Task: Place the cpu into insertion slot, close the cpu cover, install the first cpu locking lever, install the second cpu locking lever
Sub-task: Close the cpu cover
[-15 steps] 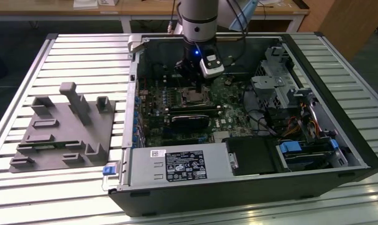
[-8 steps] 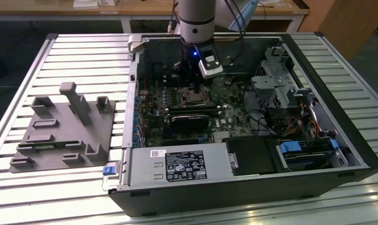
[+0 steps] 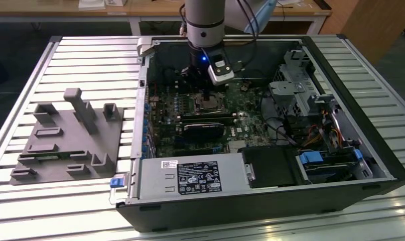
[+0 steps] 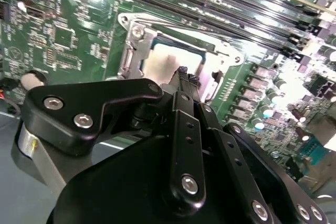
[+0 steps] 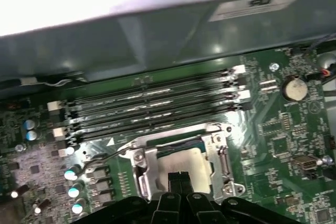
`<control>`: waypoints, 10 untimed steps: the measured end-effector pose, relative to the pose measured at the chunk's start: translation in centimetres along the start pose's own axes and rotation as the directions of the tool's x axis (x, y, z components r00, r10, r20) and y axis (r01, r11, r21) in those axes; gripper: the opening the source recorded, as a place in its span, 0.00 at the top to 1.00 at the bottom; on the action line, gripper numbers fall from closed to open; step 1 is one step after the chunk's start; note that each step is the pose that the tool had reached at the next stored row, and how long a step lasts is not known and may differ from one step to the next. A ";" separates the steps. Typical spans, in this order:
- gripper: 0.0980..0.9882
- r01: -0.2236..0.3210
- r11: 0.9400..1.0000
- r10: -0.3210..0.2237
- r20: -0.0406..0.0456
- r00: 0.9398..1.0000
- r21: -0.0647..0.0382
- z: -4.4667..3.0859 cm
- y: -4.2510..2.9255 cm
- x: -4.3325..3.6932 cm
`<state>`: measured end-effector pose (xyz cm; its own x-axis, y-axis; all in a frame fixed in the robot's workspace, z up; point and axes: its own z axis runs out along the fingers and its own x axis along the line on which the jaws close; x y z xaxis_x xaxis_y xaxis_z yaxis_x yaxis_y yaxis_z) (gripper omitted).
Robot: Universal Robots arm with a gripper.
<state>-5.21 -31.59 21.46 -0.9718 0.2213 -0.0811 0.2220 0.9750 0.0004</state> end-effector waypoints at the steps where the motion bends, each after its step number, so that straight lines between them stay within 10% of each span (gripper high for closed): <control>1: 0.99 0.003 1.000 -0.003 0.000 1.000 -0.001 0.04 -0.04 0.18; 10: 0.99 0.028 1.000 -0.028 -0.002 1.000 -0.010 0.50 -0.24 0.99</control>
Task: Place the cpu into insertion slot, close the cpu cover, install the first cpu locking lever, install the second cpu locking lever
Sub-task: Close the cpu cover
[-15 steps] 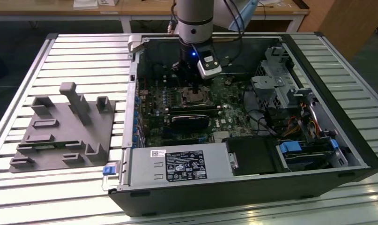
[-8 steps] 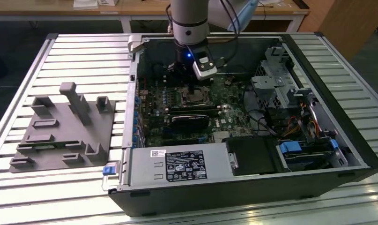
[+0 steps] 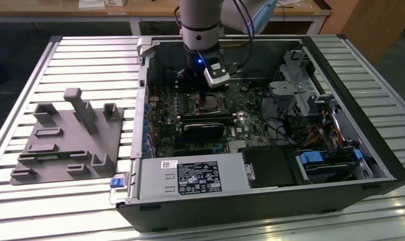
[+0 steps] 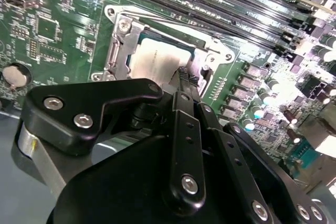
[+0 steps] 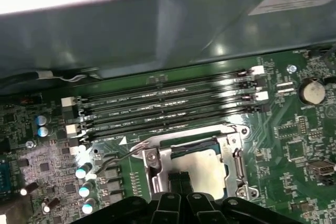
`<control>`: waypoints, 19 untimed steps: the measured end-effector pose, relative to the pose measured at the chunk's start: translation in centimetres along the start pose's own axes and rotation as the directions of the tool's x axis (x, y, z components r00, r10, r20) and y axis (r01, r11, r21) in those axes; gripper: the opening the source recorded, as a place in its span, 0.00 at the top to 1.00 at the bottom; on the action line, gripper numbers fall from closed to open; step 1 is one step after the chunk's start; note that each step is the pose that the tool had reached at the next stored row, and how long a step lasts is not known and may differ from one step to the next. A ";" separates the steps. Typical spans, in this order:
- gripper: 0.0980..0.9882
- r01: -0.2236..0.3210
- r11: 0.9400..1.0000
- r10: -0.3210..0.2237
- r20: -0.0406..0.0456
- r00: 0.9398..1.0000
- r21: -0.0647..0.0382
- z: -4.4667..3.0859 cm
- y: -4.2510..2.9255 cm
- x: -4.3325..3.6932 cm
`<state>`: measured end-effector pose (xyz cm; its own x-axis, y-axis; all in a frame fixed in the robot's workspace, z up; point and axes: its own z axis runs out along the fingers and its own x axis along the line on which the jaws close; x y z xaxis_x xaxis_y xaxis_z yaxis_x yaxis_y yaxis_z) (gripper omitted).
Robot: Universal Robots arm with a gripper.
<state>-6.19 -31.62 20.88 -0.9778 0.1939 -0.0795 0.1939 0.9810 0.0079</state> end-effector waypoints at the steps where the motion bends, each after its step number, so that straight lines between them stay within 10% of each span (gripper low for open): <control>1: 0.99 0.002 1.000 -0.002 0.000 1.000 -0.001 0.04 -0.02 0.10; 19: 0.99 0.043 0.999 -0.043 -0.004 0.999 -0.024 0.74 -0.37 1.80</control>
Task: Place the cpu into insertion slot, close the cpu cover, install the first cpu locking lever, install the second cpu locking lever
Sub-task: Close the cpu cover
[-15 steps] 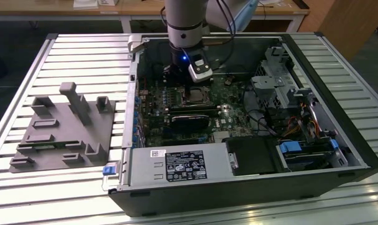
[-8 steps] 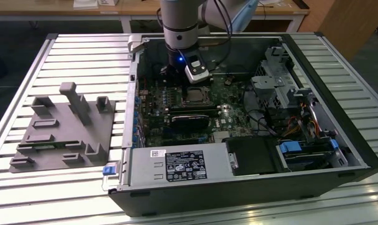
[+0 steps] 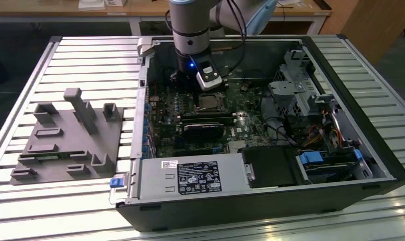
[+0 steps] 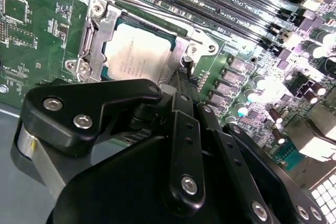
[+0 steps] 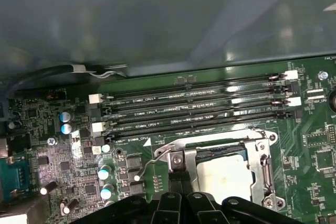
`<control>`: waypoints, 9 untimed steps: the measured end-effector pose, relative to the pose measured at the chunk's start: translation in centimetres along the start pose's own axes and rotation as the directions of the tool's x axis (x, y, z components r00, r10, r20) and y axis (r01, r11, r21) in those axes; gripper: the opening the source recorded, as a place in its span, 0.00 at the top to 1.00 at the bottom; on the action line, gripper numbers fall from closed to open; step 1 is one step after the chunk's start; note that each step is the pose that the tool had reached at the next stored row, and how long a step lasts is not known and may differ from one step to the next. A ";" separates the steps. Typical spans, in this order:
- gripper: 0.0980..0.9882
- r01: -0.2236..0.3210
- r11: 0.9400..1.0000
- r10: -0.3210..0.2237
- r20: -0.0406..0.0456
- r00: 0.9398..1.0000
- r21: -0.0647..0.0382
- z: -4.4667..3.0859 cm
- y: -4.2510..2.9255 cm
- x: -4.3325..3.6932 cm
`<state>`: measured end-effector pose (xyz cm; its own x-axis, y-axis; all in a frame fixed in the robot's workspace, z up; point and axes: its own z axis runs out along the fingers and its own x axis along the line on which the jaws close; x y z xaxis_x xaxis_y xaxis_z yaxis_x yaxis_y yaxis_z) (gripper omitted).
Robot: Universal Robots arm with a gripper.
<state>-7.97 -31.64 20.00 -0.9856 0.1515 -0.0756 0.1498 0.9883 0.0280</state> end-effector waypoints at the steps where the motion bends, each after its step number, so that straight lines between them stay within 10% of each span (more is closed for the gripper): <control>1: 0.99 0.000 1.000 0.000 0.000 1.000 0.000 0.01 0.00 0.00; 9: 0.99 0.005 1.000 -0.005 -0.001 1.000 -0.001 0.03 0.02 -0.05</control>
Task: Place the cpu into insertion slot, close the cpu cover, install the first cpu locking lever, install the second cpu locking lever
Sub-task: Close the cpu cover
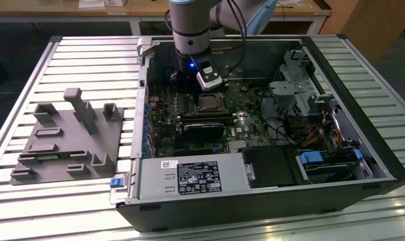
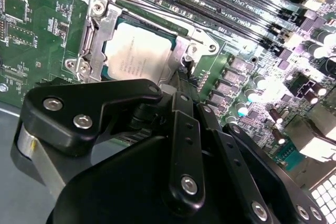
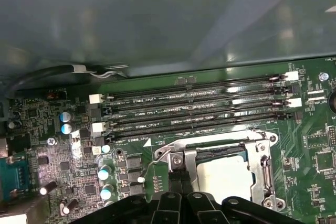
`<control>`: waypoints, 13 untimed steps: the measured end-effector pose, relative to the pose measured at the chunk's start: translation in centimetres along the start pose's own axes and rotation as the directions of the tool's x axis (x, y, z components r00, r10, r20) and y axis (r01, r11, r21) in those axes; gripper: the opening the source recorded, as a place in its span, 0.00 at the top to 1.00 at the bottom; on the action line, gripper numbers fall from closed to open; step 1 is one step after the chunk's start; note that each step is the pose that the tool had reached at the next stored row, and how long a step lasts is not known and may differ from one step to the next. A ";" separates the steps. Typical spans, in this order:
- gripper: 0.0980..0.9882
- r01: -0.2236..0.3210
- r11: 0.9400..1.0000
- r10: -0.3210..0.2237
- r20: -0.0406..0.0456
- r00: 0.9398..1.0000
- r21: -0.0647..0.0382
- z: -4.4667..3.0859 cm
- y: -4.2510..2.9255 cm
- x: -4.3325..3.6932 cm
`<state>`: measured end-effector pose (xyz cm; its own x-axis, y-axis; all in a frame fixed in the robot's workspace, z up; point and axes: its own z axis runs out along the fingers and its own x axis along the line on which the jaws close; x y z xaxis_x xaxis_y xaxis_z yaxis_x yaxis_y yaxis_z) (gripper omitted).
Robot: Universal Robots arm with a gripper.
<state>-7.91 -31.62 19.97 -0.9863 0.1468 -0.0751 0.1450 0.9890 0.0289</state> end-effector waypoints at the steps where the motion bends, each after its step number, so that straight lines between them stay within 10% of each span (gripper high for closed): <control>1: 0.99 0.000 1.000 0.000 -0.001 1.000 0.000 0.01 0.02 -0.07; 13: 0.99 0.004 1.000 -0.004 -0.006 1.000 0.001 0.04 0.08 -0.56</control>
<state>-7.34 -31.62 19.97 -0.9874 0.1426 -0.0687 0.1410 0.9896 0.0277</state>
